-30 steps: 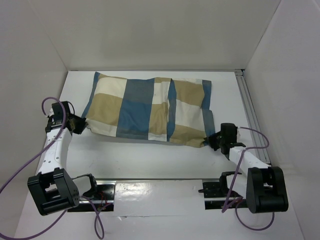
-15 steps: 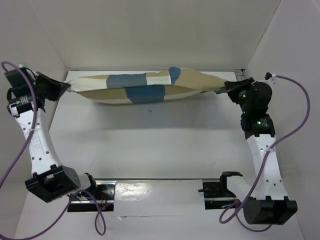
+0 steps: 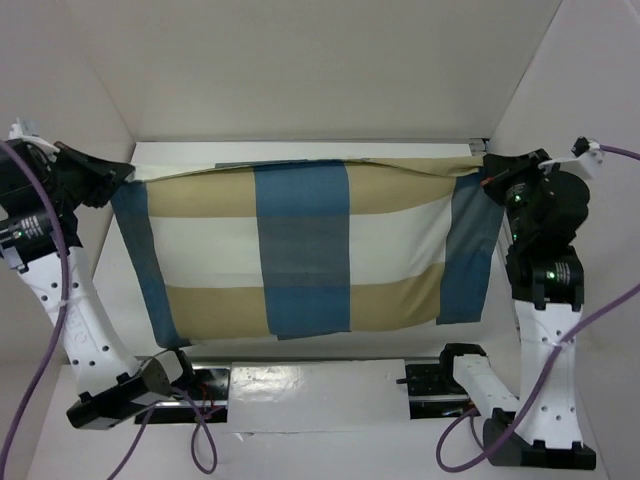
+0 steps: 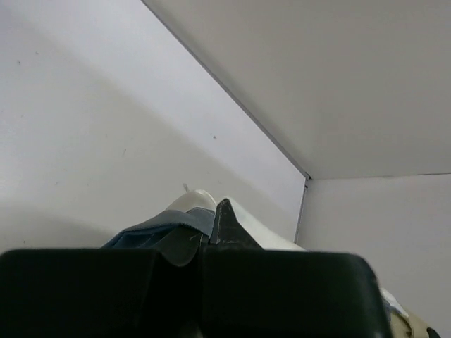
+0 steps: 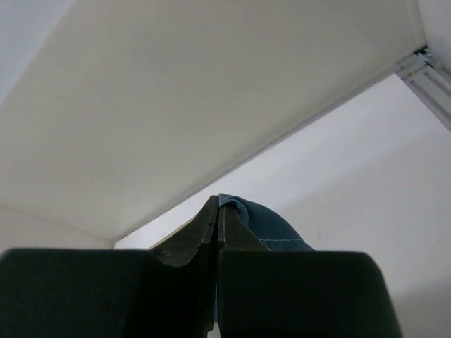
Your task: Put the pillow into the pillowcase
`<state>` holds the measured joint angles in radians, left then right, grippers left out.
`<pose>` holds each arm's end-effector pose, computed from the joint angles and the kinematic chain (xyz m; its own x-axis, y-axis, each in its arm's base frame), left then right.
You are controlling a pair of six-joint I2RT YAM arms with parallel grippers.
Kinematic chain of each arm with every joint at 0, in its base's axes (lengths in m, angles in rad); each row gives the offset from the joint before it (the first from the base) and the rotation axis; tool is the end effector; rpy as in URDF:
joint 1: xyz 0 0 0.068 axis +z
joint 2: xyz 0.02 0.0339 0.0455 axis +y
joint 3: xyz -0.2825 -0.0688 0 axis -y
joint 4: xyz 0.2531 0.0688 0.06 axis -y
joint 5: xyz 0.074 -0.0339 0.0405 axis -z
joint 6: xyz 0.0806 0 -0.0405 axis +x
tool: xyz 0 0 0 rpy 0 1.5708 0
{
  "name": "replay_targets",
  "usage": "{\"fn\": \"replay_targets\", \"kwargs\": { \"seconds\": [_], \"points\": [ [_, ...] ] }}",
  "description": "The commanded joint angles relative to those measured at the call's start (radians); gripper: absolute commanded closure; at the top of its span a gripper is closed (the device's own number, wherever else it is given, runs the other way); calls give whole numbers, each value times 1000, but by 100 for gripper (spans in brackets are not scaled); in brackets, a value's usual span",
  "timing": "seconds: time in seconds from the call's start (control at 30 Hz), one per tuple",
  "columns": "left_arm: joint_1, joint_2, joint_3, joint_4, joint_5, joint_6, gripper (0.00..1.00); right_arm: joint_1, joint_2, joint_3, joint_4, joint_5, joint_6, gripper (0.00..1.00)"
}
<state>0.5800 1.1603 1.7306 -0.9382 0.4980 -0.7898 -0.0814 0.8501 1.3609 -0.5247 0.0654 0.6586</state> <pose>0.2077 0.0900 0.5076 -0.1346 -0.8341 -0.5349 -0.2901 0.5493 -0.7836 0.1784 -0.0198 0.4997 0.0786 0.6063 -0.7913 0.1242 0.7817 0.6112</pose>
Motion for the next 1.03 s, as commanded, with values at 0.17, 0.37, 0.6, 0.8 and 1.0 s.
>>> {"fn": "replay_targets", "kwargs": {
  "seconds": [0.17,0.37,0.6,0.8,1.0],
  "points": [
    [-227,396,-74,352,-323,13,66,-44,350,-189,358,53,-53,39],
    [-361,619,330,72,-352,159,9,35,546,37,216,51,-111,0],
    [-511,333,12,183,-316,244,9,72,481,-14,82,168,-126,0],
    [-592,118,-265,298,-271,227,10,94,451,-40,-15,272,-135,0],
    [-641,68,-278,320,-259,241,10,103,405,-94,-12,281,-157,0]
  ]
}}
